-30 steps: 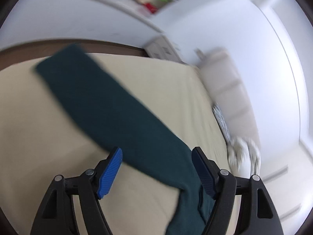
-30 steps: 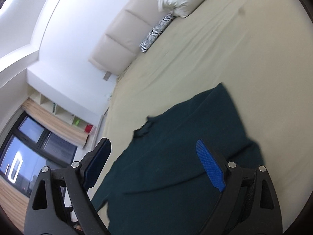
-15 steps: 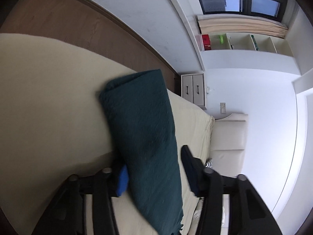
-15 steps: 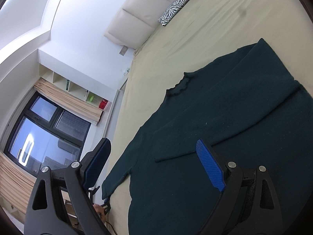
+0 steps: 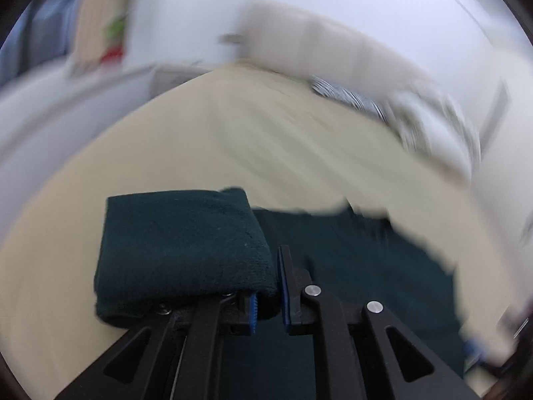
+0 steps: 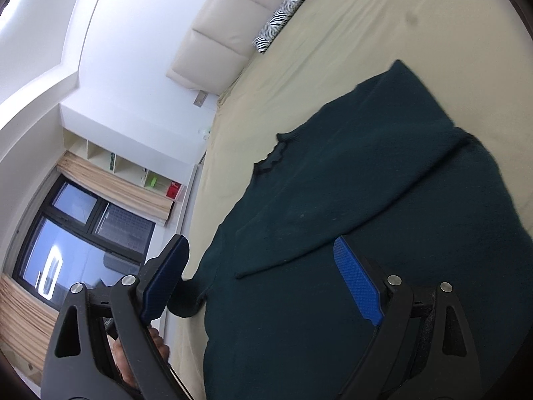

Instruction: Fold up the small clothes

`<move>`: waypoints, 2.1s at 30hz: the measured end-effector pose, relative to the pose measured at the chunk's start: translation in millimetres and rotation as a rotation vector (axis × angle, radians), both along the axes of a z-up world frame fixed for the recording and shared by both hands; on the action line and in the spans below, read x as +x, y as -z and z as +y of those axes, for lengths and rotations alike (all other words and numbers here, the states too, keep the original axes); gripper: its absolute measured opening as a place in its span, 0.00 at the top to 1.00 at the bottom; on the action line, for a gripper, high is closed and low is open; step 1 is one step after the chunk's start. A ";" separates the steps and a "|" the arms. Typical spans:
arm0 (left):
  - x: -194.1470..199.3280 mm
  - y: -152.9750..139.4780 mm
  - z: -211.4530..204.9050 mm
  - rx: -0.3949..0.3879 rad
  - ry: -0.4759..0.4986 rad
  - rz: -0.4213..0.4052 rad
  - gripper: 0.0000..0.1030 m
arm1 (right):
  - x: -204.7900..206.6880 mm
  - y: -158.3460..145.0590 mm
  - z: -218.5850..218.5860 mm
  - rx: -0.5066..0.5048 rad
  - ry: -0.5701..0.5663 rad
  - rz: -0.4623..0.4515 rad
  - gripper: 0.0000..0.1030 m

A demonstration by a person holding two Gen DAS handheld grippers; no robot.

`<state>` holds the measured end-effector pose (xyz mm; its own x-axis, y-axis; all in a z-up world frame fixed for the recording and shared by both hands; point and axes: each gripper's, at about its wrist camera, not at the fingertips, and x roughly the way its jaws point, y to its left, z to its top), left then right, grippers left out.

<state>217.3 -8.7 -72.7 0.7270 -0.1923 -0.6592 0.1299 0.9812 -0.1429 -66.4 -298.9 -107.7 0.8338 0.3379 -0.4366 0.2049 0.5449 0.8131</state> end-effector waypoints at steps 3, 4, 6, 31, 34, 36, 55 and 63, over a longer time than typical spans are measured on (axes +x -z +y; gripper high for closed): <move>-8.4 48.9 -73.6 0.181 0.143 0.060 0.85 | -0.5 11.7 -13.2 0.021 0.008 0.027 0.13; -11.3 62.5 -82.6 0.207 0.161 0.080 0.85 | 0.4 14.7 -15.5 0.016 0.004 0.036 0.13; -27.8 66.8 -89.4 0.236 0.166 0.048 0.61 | 4.3 20.8 -17.5 0.013 -0.009 0.060 0.13; 23.2 41.0 9.3 -0.376 -0.070 0.177 0.81 | 37.0 37.6 8.3 0.005 -0.072 0.084 0.13; 14.9 20.9 -37.8 -0.275 0.039 0.097 0.81 | 27.5 39.7 -5.8 0.007 -0.036 0.078 0.13; 8.8 12.6 -80.8 -0.208 0.164 0.068 0.69 | 21.0 42.5 -18.1 0.017 -0.003 0.074 0.13; -56.0 45.6 73.9 -0.357 -0.067 0.114 0.36 | 155.6 39.8 56.3 -0.047 -0.270 0.166 0.20; -71.7 64.3 75.1 -0.341 -0.068 0.117 0.37 | 207.2 60.3 94.7 -0.135 -0.328 0.287 0.60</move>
